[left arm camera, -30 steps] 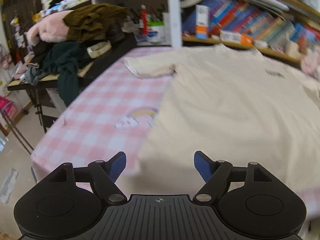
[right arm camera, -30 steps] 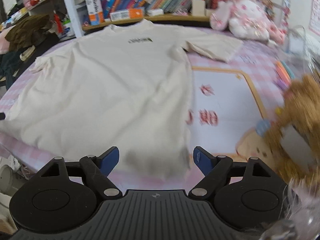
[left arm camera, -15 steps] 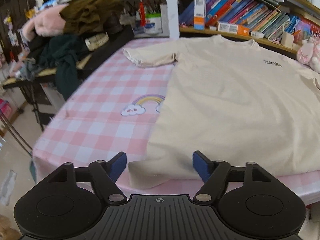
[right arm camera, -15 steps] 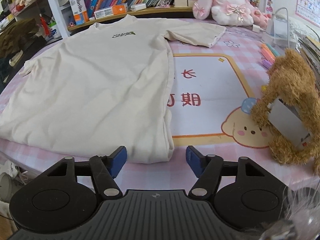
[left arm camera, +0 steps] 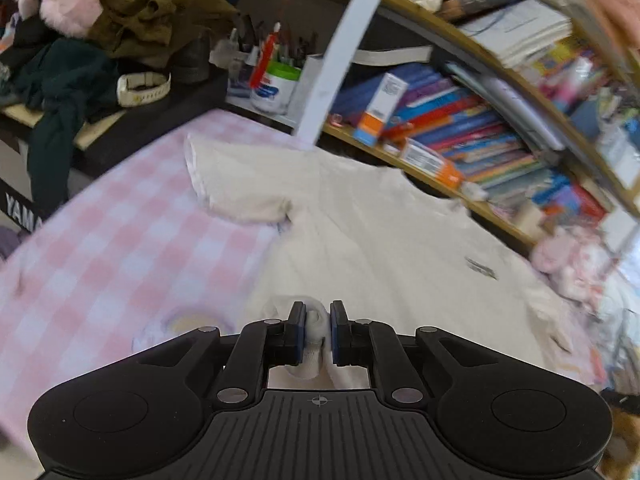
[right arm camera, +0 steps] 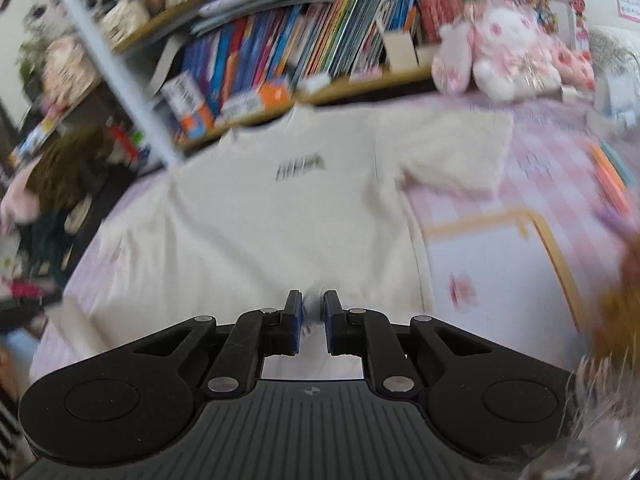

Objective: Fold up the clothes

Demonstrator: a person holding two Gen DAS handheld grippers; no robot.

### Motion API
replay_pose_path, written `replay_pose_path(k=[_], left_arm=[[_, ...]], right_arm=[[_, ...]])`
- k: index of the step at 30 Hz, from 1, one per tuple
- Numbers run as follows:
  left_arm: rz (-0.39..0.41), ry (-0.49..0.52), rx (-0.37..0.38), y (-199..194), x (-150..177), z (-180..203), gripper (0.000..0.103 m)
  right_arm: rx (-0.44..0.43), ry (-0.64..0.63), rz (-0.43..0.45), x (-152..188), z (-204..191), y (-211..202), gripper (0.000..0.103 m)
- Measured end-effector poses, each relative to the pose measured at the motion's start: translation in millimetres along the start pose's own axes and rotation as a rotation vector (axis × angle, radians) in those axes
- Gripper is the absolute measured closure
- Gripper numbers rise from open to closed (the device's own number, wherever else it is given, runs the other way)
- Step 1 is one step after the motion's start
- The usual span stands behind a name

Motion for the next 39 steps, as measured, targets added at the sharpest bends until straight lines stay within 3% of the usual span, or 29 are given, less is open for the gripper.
replay_pose_path(k=[3, 5, 9, 13, 20, 21, 23, 27, 30, 32, 33, 34, 39], left_arm=[[-0.070, -0.012, -0.154, 23, -5, -18, 0.080], [-0.086, 0.001, -0.143, 20, -4, -27, 0.076], [-0.077, 0.024, -0.086, -5, 9, -43, 0.061], [-0.078, 0.033, -0.052, -24, 27, -52, 0.060], [-0.103, 0.133, -0.033, -28, 48, -41, 0.060], [-0.111, 0.157, -0.033, -27, 50, -38, 0.060], [-0.124, 0.199, -0.036, -22, 54, -32, 0.060], [-0.123, 0.227, -0.052, -7, 54, -28, 0.060], [-0.110, 0.135, -0.031, -2, 45, -37, 0.060], [-0.104, 0.057, -0.008, -1, 39, -46, 0.048], [-0.103, 0.013, 0.003, 0, 38, -50, 0.037], [-0.103, -0.033, 0.015, 1, 36, -54, 0.034], [-0.094, -0.165, 0.089, 8, 31, -56, 0.034]], right_arm=[[0.025, 0.017, 0.022, -35, -7, 23, 0.082], [0.042, 0.009, 0.034, -39, 2, 21, 0.058], [0.037, -0.002, -0.005, -21, 27, 15, 0.058], [0.039, -0.022, -0.066, 3, 34, 24, 0.060], [0.036, -0.005, -0.085, 4, 14, 57, 0.064], [0.037, -0.013, -0.090, 4, 10, 62, 0.066], [0.050, -0.047, -0.108, 6, 5, 68, 0.089], [0.068, -0.101, -0.094, 9, -4, 64, 0.097], [0.082, -0.124, -0.060, 8, -6, 50, 0.097], [0.094, -0.122, -0.043, 6, -3, 40, 0.097], [0.099, -0.116, -0.040, 6, -2, 36, 0.097], [0.104, -0.110, -0.038, 7, 0, 32, 0.097], [0.128, -0.084, -0.039, 17, 6, 14, 0.097]])
Point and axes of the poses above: each gripper's, at about its wrist camera, not at the fingertips, and y roughly the way its jaws point, z to its right, x to its underside, the point moved 6 cm from there along y, roughly the way its jaws point, and after that the axes turned 8 degrees about x, right-handed, at the moved point
